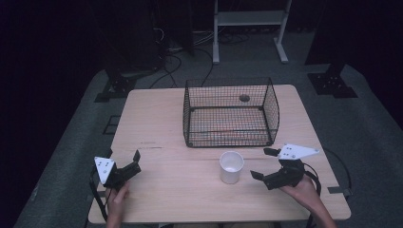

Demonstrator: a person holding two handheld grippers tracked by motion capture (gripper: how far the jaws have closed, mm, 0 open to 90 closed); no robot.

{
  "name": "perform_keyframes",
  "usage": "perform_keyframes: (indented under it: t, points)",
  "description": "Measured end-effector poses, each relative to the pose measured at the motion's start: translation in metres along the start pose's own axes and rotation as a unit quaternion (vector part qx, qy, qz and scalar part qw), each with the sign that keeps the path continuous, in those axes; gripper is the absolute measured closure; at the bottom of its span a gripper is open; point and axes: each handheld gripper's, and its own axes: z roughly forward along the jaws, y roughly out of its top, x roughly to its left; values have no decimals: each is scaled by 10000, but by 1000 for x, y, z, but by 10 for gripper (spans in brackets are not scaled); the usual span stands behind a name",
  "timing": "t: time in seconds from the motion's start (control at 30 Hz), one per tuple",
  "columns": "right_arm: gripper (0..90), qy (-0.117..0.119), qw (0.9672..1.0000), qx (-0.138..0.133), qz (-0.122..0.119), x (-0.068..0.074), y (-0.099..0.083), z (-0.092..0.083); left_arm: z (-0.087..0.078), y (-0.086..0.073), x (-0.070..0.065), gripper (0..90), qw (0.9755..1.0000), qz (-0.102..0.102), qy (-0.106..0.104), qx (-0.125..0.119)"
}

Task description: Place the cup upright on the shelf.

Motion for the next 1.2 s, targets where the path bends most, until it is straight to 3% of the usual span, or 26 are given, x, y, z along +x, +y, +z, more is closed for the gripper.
perform_keyframes:
  t: [0.53, 1.2]
  points:
    - [22, 293, 9991, 240, -184, 20, 5, 31, 0, 0, 0, 0, 10000, -10, -6, -7]
    - [22, 428, 9982, 410, -118, 22, 6, 57, 0, 0, 1, 0, 10000, -15, -4, -7]
